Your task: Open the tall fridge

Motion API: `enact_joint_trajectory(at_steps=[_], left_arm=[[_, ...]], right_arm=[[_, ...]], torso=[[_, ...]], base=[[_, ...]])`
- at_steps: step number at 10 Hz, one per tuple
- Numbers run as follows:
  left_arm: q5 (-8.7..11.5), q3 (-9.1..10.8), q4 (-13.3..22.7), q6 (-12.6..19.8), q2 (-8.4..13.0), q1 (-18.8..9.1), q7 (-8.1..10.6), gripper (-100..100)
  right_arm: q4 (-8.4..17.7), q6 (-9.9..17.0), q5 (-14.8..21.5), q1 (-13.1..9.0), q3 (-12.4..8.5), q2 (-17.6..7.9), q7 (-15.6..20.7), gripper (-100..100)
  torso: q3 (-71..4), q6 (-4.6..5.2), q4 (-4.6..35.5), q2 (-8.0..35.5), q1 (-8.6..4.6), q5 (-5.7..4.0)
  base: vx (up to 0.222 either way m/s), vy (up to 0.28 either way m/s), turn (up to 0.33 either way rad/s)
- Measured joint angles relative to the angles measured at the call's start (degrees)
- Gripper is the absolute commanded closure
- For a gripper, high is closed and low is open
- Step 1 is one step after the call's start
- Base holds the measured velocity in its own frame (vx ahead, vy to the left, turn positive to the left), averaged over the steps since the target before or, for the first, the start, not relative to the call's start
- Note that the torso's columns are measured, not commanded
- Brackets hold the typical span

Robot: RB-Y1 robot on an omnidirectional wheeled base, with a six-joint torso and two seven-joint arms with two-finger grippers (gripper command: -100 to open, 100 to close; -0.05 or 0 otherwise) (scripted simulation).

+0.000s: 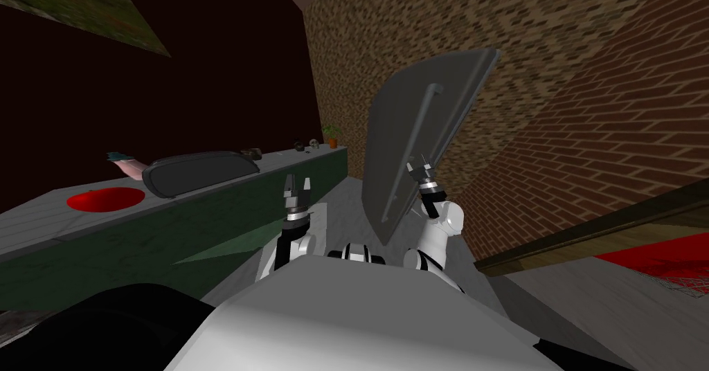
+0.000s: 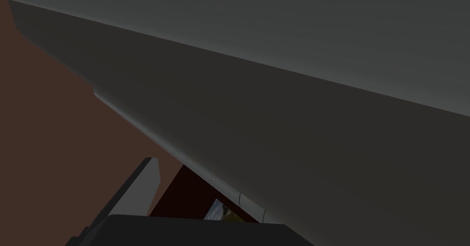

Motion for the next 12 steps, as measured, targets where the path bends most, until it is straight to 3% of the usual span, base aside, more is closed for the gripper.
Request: enact_joint_trajectory(at_steps=[3,4,7,9,12], left_arm=[[0.0,0.0,0.0,0.0,0.0,0.0,0.0,0],[0.0,0.0,0.0,0.0,0.0,0.0,0.0,0],[0.0,0.0,0.0,0.0,0.0,0.0,0.0,0],[0.0,-0.02,0.0,0.0,0.0,0.0,0.0,0],[0.0,-0.02,0.0,0.0,0.0,0.0,0.0,0]], right_arm=[[0.1,2.7,1.7,-1.5,1.0,-2.4,-2.7,-100],[0.1,2.9,1.7,-1.5,0.9,-2.6,-2.9,100],[-0.4,1.3,0.5,-0.7,0.0,-1.0,-0.5,100],[-0.9,2.9,1.5,-0.8,-0.8,-1.1,-0.1,100],[-1.1,5.2,2.7,-0.9,-1.7,-0.8,0.3,100]], torso=[[0.0,-0.01,0.4,0.2,0.62,0.59],[0.1,0.1,0.4,0.3,0.56,0.51],[0.2,0.22,0.2,0.4,0.1,0.16],[0.4,0.29,0.4,0.7,0.8,0.44],[0.4,0.15,0.6,0.7,0.39,0.5]], base=[[0.003,0.024,-0.034],[-0.002,-0.028,0.055],[-0.001,0.032,-0.011],[-0.01,0.258,-0.073],[-0.024,0.23,-0.031]])
